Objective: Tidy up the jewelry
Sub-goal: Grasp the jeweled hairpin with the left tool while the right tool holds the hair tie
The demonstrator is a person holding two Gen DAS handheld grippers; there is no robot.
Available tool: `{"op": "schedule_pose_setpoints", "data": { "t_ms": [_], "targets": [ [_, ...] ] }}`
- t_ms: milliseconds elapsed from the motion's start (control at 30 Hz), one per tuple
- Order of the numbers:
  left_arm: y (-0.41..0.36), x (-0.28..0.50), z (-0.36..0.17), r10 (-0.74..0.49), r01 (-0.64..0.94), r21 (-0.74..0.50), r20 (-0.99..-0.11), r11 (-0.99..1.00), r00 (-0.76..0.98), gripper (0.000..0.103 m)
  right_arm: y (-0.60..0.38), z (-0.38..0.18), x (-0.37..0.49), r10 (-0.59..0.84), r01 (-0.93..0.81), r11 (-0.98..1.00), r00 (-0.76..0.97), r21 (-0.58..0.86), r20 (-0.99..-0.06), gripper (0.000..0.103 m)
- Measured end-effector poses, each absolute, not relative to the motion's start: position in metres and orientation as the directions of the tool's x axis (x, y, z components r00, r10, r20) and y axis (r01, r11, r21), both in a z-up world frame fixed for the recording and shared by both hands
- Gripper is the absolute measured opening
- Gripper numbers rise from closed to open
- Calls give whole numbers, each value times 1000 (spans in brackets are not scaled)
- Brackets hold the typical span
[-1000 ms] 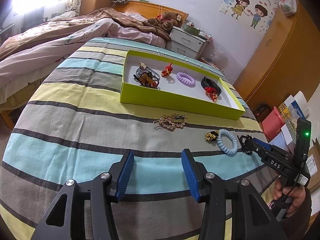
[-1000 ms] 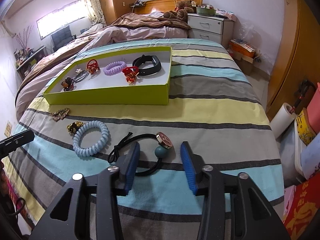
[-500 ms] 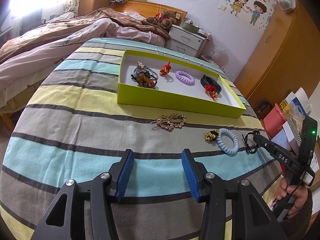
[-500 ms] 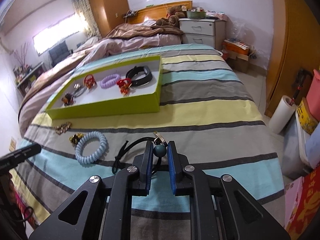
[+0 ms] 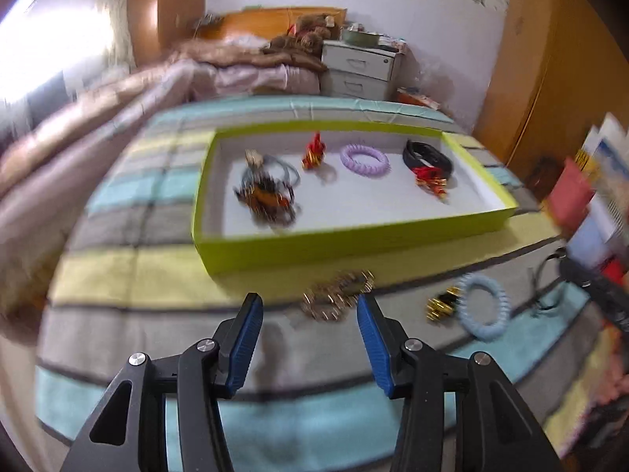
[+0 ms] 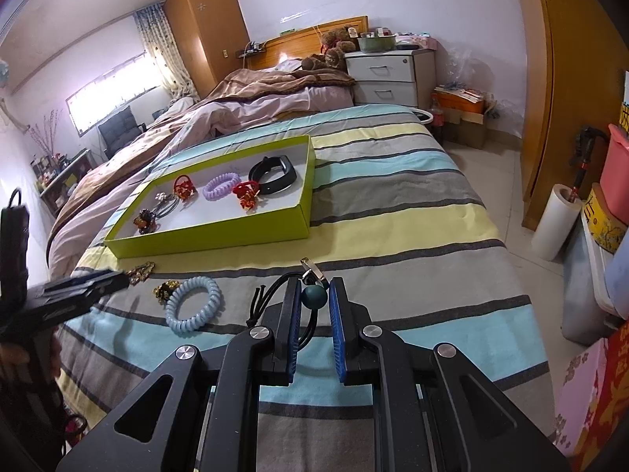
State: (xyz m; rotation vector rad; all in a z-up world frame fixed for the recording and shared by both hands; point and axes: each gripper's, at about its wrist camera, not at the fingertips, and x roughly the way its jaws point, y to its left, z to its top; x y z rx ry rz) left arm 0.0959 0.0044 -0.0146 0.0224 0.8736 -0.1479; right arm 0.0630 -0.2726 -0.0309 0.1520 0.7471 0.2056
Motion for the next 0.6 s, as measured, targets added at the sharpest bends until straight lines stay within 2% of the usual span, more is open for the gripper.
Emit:
{"op": "schedule_pose_setpoints", "data": {
  "t_ms": [233,500,600],
  "targets": [
    [-5,109,-24,-178,202,-71,-794,977,581,49,-271,-35,65,249,-137,966,707,217,-662,15],
    [-17,93,-23,-265,264,-135,-786,955,558,49,-271,-36,66,253,-140,965,705,220,-662,15],
    [-18,94,-21,-216,239,-90,-786,967,579,49,-271,-36,66,254,-140,965,705,221,-662,15]
  ]
}}
